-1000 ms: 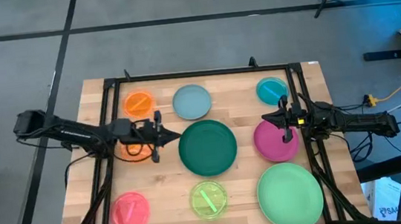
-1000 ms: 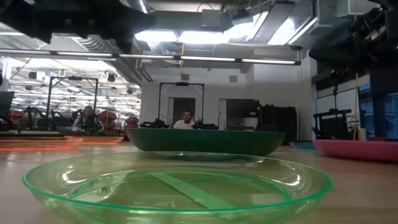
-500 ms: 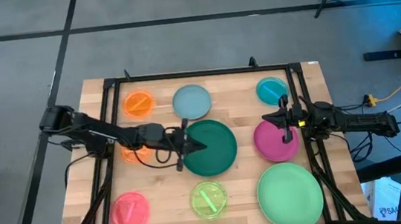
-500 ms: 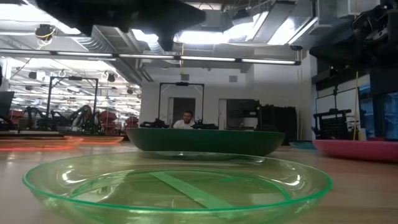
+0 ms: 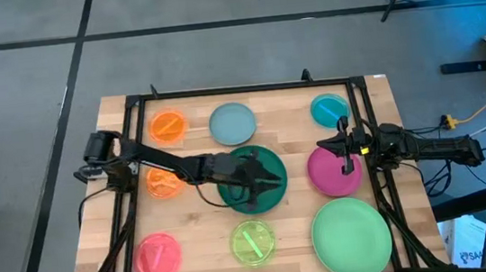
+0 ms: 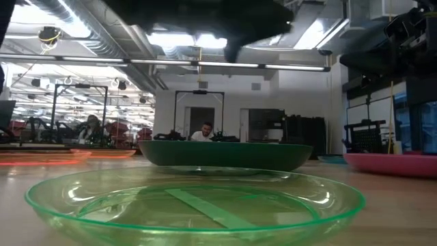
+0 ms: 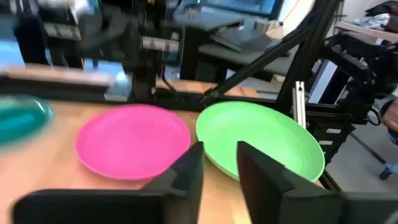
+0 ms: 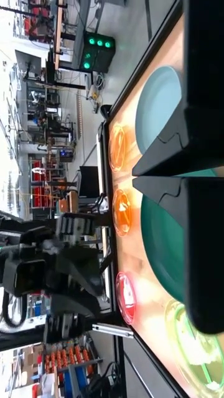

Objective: Stack plastic plates
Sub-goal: Stack the green plate on the dark green plate

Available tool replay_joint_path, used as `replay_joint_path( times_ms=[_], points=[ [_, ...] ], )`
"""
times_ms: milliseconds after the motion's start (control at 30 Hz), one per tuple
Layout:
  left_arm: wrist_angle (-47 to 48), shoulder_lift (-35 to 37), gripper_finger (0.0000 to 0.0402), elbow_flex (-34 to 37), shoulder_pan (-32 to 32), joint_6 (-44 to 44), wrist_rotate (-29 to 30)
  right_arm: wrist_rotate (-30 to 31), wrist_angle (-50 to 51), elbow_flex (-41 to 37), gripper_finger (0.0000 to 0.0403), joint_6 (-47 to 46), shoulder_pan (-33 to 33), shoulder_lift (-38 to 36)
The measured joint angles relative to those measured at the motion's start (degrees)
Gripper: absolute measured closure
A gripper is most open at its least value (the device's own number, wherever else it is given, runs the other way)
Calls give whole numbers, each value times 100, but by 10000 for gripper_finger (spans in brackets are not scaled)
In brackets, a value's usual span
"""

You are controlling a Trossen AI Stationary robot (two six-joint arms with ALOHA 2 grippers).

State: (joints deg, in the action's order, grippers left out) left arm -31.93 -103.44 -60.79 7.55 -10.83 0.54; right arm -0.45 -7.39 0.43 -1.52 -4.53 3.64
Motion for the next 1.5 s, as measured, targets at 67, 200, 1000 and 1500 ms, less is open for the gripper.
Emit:
replay_joint_path(
  times_ms=[67, 200, 1000, 1500],
  points=[
    [344, -233, 276, -359, 0, -298, 58, 0, -1, 0, 402, -2, 1, -2],
    [675, -715, 230, -960, 24, -946, 527, 52, 60, 0, 402, -25, 1, 0],
    [2862, -3268, 223, -4344, 367, -2371, -166, 602, 496, 1, 402, -120, 1, 0],
    [2789, -3619, 223, -4527, 422, -2569, -128, 608, 495, 2, 402, -120, -1, 0]
  ],
)
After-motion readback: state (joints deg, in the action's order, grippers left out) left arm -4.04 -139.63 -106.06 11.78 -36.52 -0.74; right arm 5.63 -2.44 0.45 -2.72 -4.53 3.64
